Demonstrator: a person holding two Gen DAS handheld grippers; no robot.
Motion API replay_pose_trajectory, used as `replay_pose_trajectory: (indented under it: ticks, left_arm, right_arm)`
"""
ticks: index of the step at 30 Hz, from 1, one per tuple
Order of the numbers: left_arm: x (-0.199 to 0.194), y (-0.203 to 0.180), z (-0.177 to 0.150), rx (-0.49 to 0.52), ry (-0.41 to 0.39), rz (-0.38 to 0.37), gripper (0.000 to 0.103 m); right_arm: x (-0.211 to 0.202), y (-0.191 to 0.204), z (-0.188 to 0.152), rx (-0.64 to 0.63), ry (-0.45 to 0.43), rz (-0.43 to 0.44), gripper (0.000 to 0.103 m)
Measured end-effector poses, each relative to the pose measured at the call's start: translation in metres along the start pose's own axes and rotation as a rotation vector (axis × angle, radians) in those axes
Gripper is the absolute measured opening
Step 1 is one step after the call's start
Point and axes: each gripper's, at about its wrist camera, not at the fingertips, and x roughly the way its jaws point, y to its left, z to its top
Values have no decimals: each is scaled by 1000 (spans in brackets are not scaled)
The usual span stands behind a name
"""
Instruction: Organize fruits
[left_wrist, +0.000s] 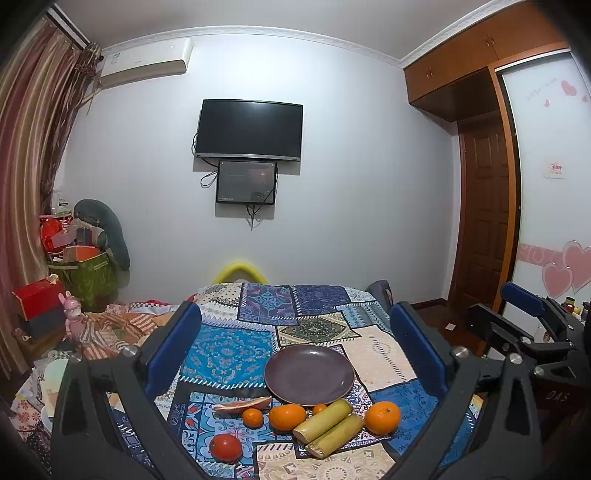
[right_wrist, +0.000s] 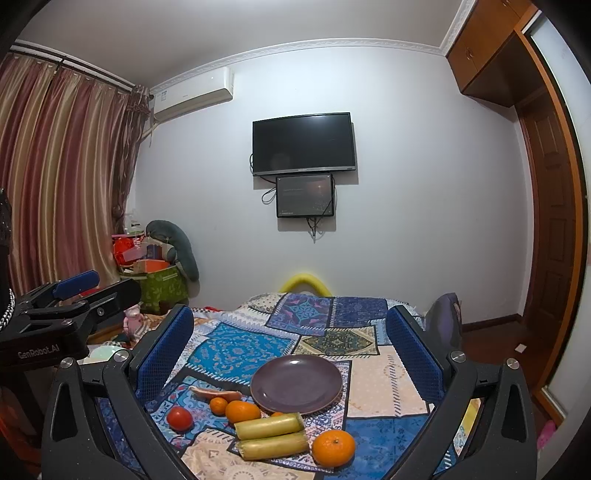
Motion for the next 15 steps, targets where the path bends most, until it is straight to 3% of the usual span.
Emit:
replay_pose_trajectory:
  ticks: [15]
  left_arm:
    - [3, 5, -3, -4, 6, 12, 103]
  right_arm:
    - [-3, -2, 2, -6, -1, -12, 103]
